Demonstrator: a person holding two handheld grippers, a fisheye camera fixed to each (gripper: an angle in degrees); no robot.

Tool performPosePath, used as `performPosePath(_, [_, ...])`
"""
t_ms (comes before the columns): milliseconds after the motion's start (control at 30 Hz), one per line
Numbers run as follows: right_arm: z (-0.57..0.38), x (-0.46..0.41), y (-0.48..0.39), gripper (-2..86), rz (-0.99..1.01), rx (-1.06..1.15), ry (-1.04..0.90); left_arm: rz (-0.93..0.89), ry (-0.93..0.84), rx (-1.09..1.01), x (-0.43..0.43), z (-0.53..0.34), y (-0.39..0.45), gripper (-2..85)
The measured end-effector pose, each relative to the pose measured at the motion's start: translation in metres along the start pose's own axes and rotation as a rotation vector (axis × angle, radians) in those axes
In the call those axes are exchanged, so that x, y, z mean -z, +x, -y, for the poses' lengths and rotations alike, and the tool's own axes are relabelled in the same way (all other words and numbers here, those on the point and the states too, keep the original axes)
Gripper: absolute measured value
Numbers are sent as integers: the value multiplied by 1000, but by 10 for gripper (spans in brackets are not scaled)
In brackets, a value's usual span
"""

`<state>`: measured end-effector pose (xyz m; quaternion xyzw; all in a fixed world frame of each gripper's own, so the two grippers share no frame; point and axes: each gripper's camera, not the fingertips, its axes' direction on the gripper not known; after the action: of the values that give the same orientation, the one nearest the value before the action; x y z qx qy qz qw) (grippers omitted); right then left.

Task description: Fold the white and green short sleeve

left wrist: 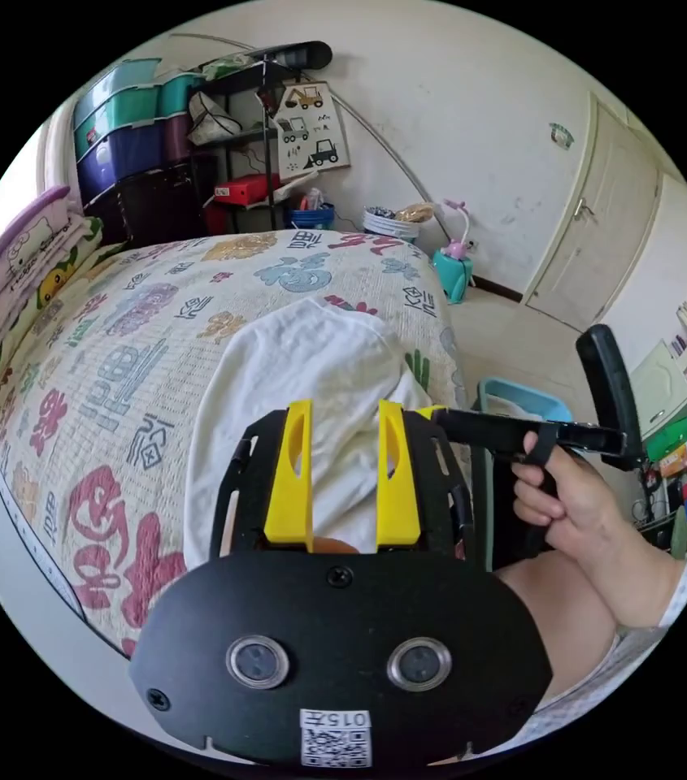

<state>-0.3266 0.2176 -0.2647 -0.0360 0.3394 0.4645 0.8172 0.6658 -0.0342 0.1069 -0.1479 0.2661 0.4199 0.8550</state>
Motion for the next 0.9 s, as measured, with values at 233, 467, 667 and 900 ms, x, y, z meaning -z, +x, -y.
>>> performPosePath(233, [12,-12,8,47,-51,27,13,-3,-49,56,-16,-5,-10,49])
performPosePath(467, [-13,41,27,25,-4,93,266,-21,352,399,146,-109,-79,9])
performPosePath(667, [-49,91,17,20,203,239,384,148,587,484,340,-289,-60,6])
performPosePath(900, [-99,132,-75,21,396,632,326,463,698,647,508,-531,17,5])
